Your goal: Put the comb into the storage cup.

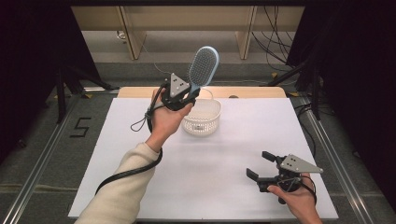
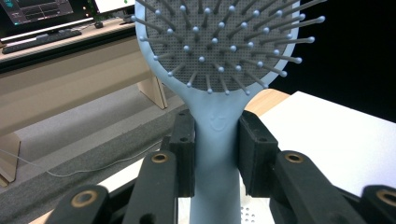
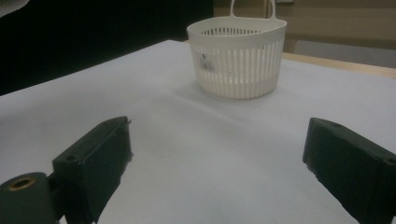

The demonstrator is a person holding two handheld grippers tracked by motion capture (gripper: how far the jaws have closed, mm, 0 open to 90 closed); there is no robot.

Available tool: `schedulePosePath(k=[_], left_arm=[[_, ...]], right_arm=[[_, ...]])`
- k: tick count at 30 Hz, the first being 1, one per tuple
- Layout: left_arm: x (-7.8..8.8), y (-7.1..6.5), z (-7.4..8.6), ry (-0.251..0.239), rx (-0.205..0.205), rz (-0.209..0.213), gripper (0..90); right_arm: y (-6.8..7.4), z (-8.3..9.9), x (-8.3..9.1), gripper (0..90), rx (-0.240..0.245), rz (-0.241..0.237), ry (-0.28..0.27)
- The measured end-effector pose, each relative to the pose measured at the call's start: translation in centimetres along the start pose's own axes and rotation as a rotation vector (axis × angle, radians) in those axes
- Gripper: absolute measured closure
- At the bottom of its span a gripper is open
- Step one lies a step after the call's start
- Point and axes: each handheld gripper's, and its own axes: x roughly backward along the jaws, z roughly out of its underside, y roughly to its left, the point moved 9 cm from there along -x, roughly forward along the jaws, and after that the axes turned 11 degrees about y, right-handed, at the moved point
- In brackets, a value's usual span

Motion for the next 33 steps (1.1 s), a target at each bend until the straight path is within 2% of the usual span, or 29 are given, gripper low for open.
schedulePosePath(k=[12,24,33], left_arm=[[-0.7,-0.1,-0.3,-0.008,-0.013,0.005,69.9],[-1.5,-0.1,0.0,-0.001,0.005,0.020,69.9],[-1.9,-0.2,-0.1,-0.001,-0.001,0.025,69.9]], right_arm=[[-0.1,0.0,0.0,8.5,-0.002,0.000,0.002],[-0.1,0.1,0.0,8.6,0.000,0.000,0.004],[-0.1,0.1,0.0,8.6,0.002,0.000,0.002]])
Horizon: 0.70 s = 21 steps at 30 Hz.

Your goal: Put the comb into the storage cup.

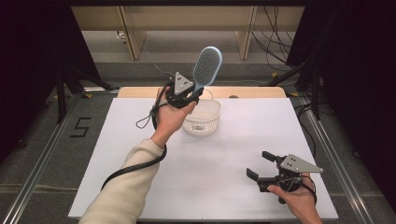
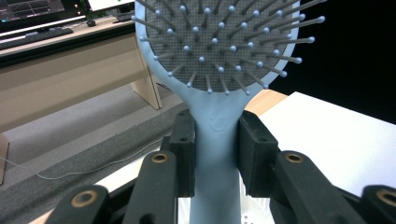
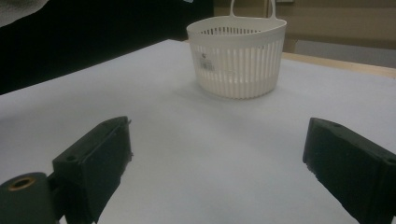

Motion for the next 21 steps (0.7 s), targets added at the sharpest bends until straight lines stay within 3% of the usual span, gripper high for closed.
schedulePosePath(k=[21], left_arm=[[-0.69,0.04,-0.11,0.005,-0.008,0.002,69.9]], right_arm=[[0.08,-0.04,-0.02,8.4,0.001,-0.002,-0.001]])
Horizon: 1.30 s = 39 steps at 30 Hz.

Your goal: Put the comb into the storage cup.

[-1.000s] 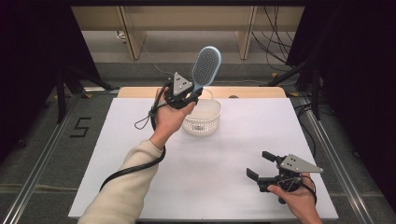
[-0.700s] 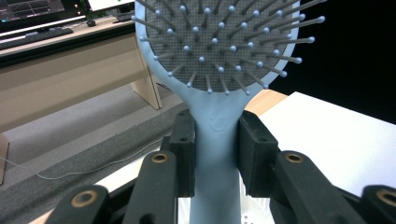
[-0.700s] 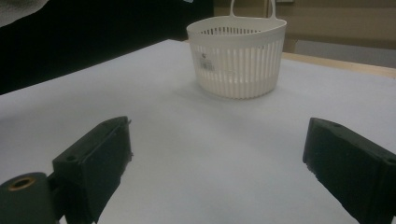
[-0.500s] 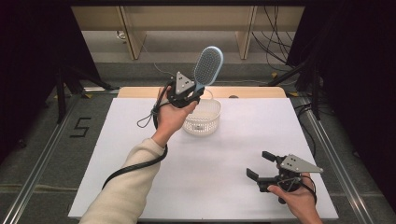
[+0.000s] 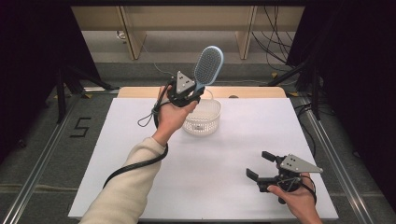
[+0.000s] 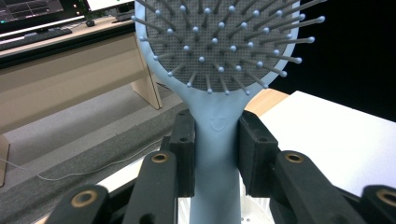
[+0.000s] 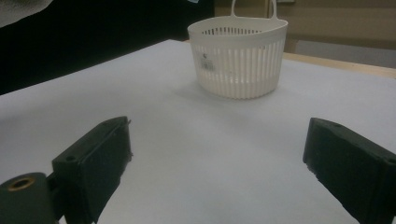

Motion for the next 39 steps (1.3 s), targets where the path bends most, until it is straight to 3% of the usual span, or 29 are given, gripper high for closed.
schedulePosePath(k=[12,25,39], left_arm=[[-0.7,0.0,-0.1,0.007,-0.017,-0.003,69.8],[-1.2,0.4,0.2,0.009,0.002,-0.002,69.9],[-1.6,0.1,0.1,0.010,-0.010,0.006,69.8]], right_arm=[[-0.1,0.0,0.0,8.4,0.001,0.001,0.001],[-0.1,0.0,0.0,8.4,0.000,0.000,0.000],[-0.1,0.0,0.0,8.4,0.000,-0.001,-0.003]])
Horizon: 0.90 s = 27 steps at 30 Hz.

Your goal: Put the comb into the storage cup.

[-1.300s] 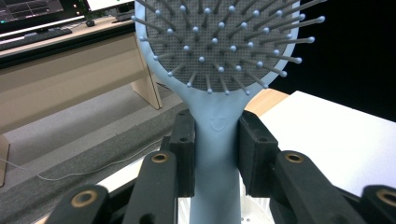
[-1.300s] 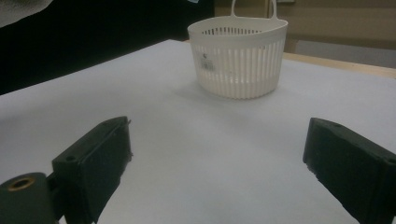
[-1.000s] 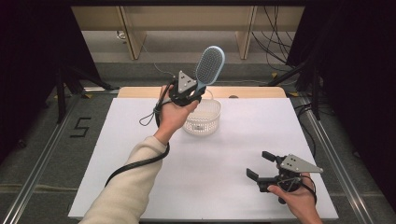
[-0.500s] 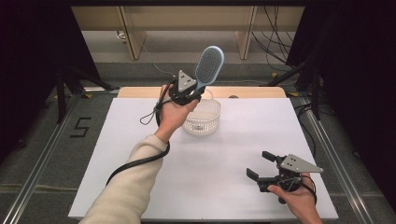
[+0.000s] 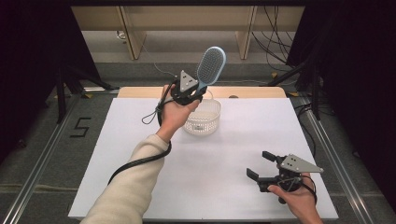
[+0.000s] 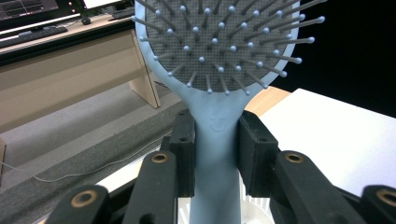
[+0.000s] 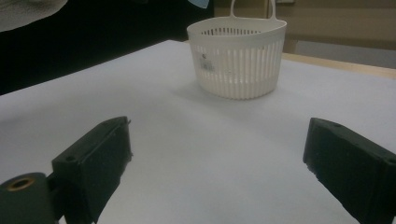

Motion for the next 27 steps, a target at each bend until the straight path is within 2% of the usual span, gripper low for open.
schedulePosePath(k=[27], left_arm=[[-0.38,0.20,-0.03,-0.004,-0.005,-0.001,69.8]], right_arm=[[0.01,-0.04,-0.01,8.3,0.005,0.002,-0.001]])
